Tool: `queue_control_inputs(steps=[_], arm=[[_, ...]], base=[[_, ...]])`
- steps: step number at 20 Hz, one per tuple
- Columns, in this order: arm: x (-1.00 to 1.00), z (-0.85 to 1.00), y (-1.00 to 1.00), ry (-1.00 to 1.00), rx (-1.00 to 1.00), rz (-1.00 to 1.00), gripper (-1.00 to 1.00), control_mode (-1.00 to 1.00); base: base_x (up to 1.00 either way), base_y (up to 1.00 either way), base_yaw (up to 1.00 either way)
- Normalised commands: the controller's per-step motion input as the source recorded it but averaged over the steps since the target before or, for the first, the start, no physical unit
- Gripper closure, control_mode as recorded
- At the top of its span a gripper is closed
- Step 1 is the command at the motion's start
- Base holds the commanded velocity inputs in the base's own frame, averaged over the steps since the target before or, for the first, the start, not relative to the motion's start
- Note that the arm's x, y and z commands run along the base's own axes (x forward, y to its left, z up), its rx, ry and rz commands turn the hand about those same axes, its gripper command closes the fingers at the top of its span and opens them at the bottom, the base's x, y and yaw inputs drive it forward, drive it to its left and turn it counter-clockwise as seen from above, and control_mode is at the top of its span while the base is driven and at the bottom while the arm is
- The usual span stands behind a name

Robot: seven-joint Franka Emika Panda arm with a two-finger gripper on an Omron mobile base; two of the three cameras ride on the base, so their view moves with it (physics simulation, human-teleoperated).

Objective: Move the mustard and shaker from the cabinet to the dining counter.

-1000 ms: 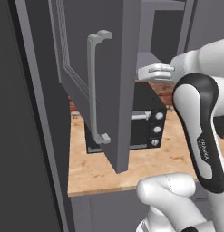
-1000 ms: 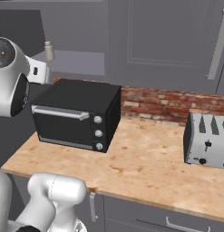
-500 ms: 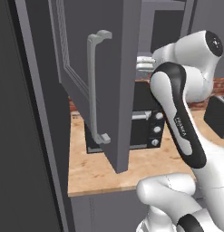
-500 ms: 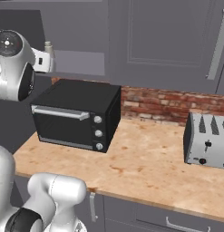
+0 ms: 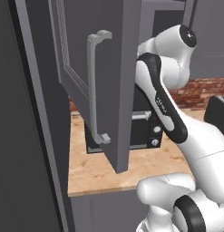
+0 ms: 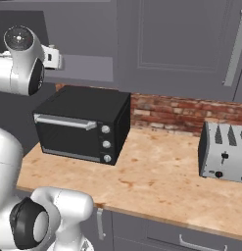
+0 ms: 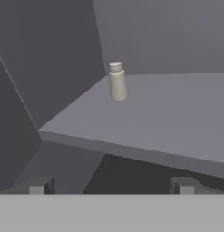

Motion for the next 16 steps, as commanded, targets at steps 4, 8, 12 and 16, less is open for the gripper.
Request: queue_control_inputs(steps=[4,8,12,16], arm=[[0.56,-0.02,0.28,-0.02,-0.05,0.10,-1.00,-1.00],[0.54,0.00,0.24,0.00,-0.06,0.16,-1.00,-1.00],[0.44,0.00,0.11,0.00,-0.06,0.11,-1.00,-1.00],[0.36,0.00,0.03,0.00,-0.04,0.02,-1.00,-1.00]], base=[[0.00,0.00,0.00],[0.00,0.00,0.00],[0.00,0.00,0.00],[0.00,0.00,0.00]])
